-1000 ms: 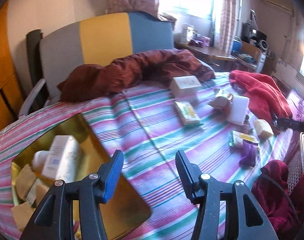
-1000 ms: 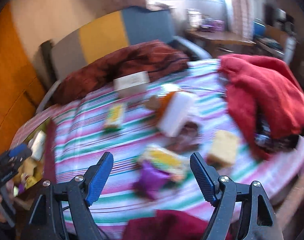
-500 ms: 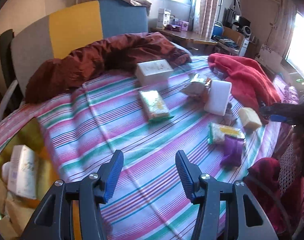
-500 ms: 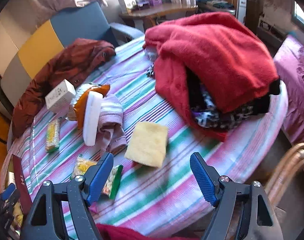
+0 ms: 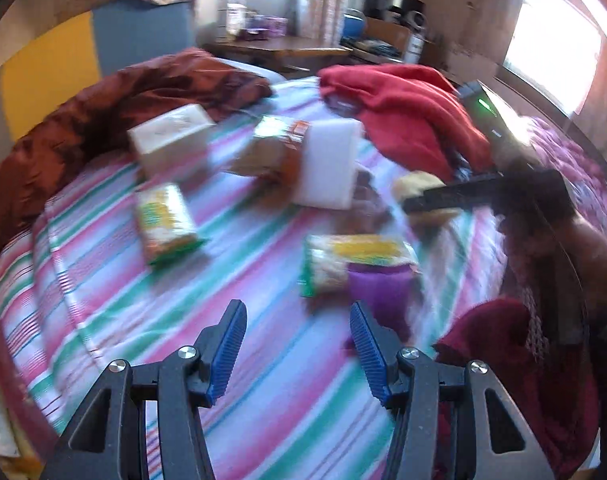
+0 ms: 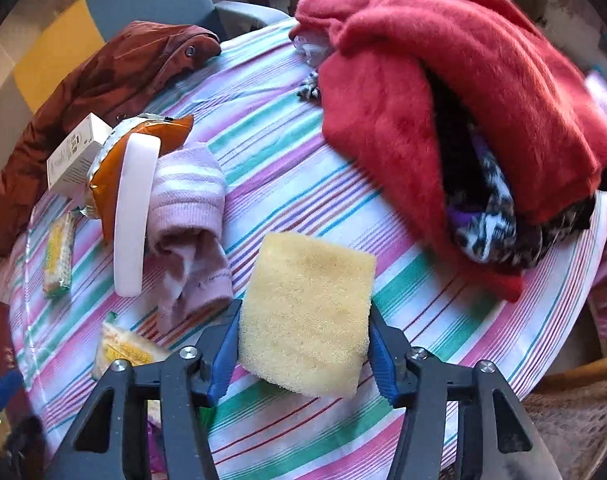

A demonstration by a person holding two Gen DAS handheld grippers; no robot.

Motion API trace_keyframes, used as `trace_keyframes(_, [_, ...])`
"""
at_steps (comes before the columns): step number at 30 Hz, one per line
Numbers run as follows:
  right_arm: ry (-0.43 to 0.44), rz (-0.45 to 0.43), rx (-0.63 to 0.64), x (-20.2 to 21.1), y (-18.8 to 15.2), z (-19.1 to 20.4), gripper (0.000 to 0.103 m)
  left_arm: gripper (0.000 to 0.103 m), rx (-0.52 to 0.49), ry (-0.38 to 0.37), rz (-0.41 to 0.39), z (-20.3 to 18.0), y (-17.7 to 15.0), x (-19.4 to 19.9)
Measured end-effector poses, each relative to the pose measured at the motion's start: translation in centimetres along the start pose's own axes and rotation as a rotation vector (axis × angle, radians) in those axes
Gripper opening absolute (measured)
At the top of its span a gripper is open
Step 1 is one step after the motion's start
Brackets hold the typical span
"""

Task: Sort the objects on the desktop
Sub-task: 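Grasp a yellow sponge with the right tool while the left tool grasps the purple sachet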

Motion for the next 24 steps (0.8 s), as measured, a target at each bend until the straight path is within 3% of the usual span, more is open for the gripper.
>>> trace_keyframes(4, [-0.032,-0.015,0.051,0.2,0.1,0.7,0.055,0.055,-0.033,-0.059,0.035,-2.2,-0.5,-1.3])
trace_keyframes(8, [-0.004,-0.029,0.038,0.5,-0.1,0.5,0.055,0.055,-0.061,-0.082,0.056,-3.6,-0.6,-2.2])
trace_keyframes(18, [0.003,-0.043,0.058,0.3,0.5,1.1,0.055,0.056,-0.09,-0.068,0.101,-5.0,-0.4,-5.2])
trace_keyframes(20, [0.005,-0.05,0.059,0.5,0.4,1.0,0.056,0.054,-0.088,-0.064,0.11,-5.0,-0.5,-5.8])
trace_keyframes(22, [-0.005,-0.053,0.069,0.5,0.4,1.1,0.056,0.044,-0.076,-0.076,0.111,-4.7,-0.6,-6.0])
trace_keyframes(24, [-0.015,-0.053,0.082,0.4,0.6,1.2,0.055,0.043,-0.059,-0.092,0.117,-4.2,-0.9,-6.2])
Point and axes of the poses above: each gripper's, at about its wrist camera, not at the fingertips, and x roughly against the way its jaws point, z to its left, y to its top, the point moved 2 cm from there along -x, roughly the way its jaws point, and after that the axes turned 13 degrees about x, right-handed, at the moved point
